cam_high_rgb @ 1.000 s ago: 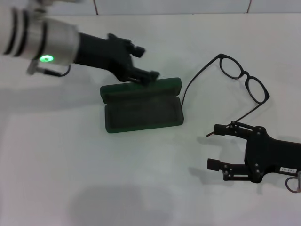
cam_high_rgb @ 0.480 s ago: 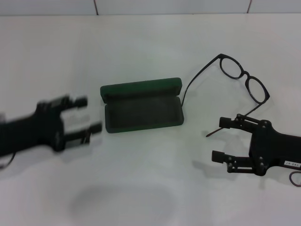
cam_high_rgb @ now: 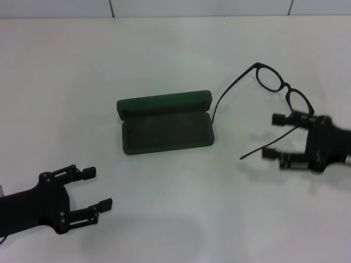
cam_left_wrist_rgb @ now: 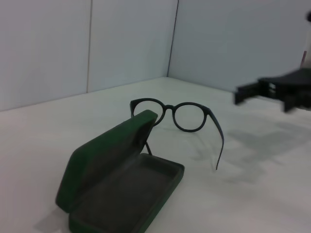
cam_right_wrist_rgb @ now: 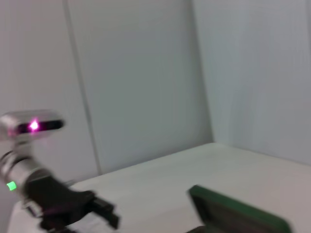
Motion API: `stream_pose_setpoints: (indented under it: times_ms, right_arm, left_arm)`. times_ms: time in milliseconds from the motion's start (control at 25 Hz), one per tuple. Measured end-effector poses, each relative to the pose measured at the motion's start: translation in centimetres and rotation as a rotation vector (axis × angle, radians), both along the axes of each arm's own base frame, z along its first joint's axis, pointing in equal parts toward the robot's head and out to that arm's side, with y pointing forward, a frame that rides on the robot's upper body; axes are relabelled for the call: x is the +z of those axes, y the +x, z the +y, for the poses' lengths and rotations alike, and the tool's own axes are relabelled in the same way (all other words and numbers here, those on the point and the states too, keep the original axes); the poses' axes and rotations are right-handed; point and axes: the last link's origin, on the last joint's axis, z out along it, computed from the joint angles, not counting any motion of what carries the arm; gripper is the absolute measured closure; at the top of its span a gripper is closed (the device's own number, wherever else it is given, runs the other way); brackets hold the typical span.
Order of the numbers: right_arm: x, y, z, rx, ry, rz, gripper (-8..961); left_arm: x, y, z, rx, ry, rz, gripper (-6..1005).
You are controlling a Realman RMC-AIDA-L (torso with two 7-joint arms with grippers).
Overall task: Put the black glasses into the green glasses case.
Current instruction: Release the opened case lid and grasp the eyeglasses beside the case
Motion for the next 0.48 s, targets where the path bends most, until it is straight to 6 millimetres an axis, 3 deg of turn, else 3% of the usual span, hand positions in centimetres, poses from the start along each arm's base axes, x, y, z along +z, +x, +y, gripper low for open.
stream_pose_setpoints:
  times_ms: [320, 480]
  right_arm:
    - [4.9, -3.7, 6.6, -0.171, -0.055, -0.160, 84]
    - [6.0, -5.3, 9.4, -0.272, -0.093, -0.263, 84]
  left_arm:
    - [-0.3, -0.2, -0.6, -0.001, -0.028, 0.007, 218]
    - [-0.5, -0.1, -0.6, -0.009, -0.038, 0.011, 219]
